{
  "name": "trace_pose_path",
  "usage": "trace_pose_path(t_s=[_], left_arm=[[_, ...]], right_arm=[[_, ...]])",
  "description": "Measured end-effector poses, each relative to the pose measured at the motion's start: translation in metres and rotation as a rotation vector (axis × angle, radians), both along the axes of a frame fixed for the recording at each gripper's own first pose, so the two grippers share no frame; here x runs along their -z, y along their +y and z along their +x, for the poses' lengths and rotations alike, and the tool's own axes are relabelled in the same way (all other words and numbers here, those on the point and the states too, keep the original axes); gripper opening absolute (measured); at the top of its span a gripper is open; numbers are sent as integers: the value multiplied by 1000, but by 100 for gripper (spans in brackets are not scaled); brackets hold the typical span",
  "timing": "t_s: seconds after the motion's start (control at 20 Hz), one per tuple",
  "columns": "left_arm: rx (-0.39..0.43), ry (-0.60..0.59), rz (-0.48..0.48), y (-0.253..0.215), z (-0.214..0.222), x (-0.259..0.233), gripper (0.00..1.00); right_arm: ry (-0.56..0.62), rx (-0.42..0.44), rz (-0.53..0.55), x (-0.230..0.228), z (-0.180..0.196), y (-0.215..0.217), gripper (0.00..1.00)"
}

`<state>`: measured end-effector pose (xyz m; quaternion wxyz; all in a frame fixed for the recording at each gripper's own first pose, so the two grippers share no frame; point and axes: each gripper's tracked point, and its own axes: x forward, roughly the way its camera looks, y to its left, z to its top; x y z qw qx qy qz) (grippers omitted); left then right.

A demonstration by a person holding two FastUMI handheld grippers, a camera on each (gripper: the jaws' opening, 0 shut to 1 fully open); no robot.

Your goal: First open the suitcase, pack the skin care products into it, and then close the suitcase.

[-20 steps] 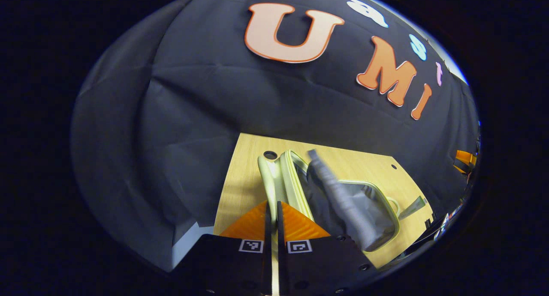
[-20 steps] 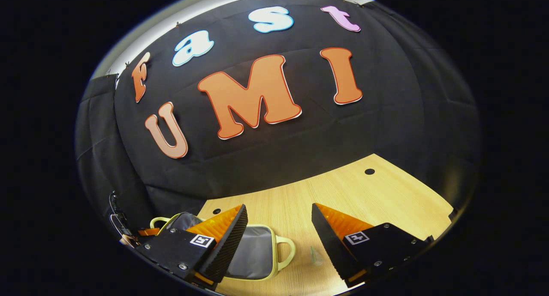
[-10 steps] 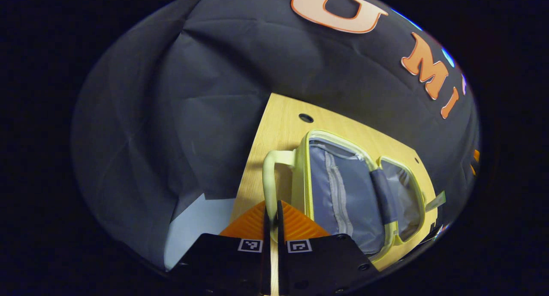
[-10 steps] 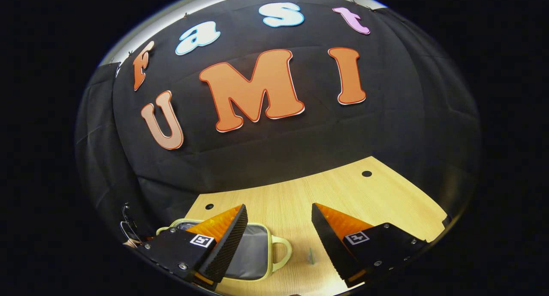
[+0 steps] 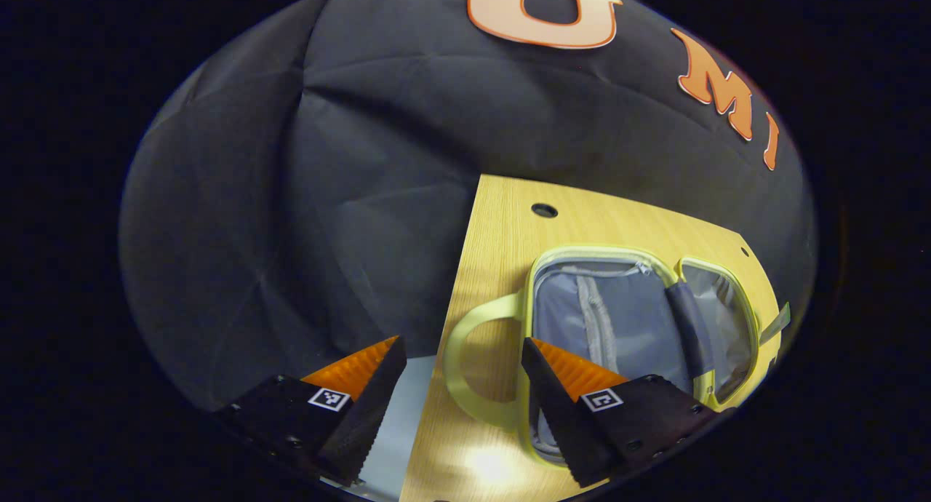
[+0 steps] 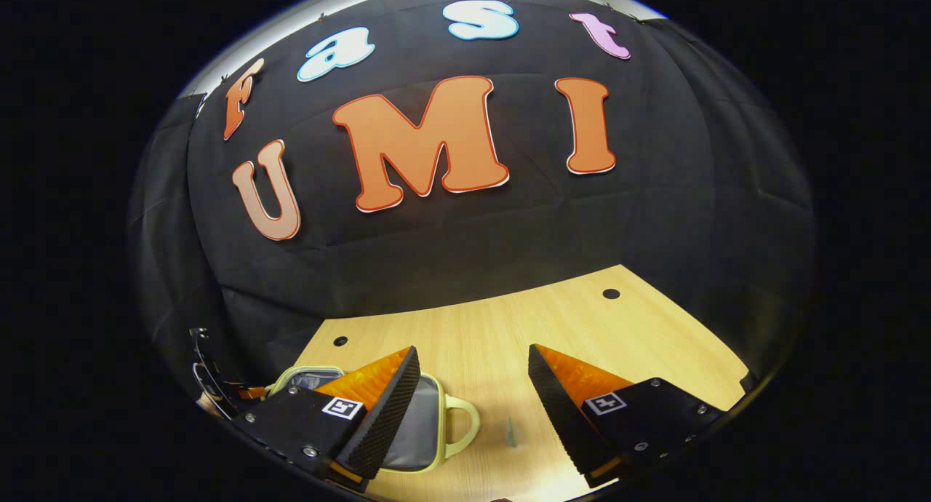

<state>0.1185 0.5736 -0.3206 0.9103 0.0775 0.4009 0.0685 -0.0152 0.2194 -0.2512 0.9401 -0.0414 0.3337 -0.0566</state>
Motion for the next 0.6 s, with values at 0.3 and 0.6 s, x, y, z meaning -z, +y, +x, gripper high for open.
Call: trace_pose_path(t_s=[0.3,0.6], left_arm=[[142,-205,71,-104,25,-88,96],[261,-318,32,-254,18,-144,96]], right_arm=[[-20,-5,-38,-2,-4,-21,95],[10,-48,-64,2,-13,-50,95]])
